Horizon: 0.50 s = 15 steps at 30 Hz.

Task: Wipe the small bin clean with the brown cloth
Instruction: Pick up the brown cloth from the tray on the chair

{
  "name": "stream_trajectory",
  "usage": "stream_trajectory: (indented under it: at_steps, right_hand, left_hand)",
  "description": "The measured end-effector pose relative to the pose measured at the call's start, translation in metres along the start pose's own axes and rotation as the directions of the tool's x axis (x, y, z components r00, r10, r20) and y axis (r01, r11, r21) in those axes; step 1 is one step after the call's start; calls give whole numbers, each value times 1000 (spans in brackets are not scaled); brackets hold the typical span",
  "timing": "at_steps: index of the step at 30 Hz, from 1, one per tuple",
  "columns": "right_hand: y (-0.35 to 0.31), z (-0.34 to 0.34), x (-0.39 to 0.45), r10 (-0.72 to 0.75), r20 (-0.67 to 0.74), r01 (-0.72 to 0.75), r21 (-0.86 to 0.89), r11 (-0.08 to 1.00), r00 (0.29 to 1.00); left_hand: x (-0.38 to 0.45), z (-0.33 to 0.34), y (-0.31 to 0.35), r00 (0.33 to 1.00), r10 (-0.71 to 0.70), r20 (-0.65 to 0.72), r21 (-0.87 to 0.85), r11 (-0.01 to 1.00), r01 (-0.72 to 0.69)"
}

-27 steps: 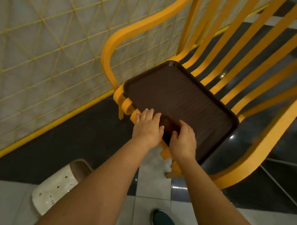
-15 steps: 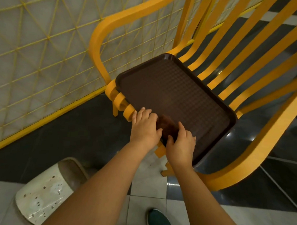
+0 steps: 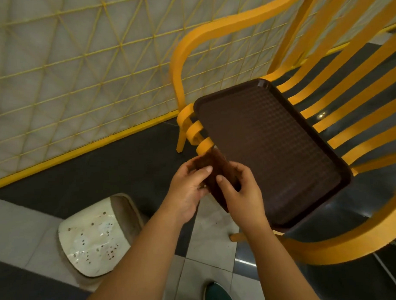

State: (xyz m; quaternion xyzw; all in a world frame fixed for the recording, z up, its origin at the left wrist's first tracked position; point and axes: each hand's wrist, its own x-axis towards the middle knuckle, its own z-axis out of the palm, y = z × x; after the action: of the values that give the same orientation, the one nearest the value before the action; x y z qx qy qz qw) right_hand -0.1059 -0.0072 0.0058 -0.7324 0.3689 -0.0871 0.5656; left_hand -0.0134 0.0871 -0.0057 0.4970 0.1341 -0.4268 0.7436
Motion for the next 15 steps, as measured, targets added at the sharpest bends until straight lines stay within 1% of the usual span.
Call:
stream_trajectory:
  at_steps: [2,5,7,9,11,12,15]
  right_hand:
    - [-1,15,-3,-14,56,17,-58,998,998]
    - [0,39,-10,-12,151,32,-131,991,988]
    - [3,56,-17,10,186,15,-130,991,983]
    - [8,72,-23,73,229,-54,-89,995,971]
    - [12,87,-30,149,299,-134,-72,988,943]
    - [16,95,-33,163,322,-143,-84,986,933]
    - [29,118,-39,138,339,-107,-107,988,931]
  left_hand:
    - [-6,-19,-4,998,6,-60,-55,998,-10]
    - [-19,-49,-10,992,53,-115,-102,993,-65]
    - [-28,-67,-13,987,77,-144,-116,989,-94]
    - [-36,-85,-18,980,91,-174,-124,986,-114]
    - [-43,-103,-25,973,96,-210,-137,982,-126]
    - [-47,-112,-28,968,98,-231,-145,980,-134]
    - [-58,-139,-40,957,102,-273,-191,969,-158]
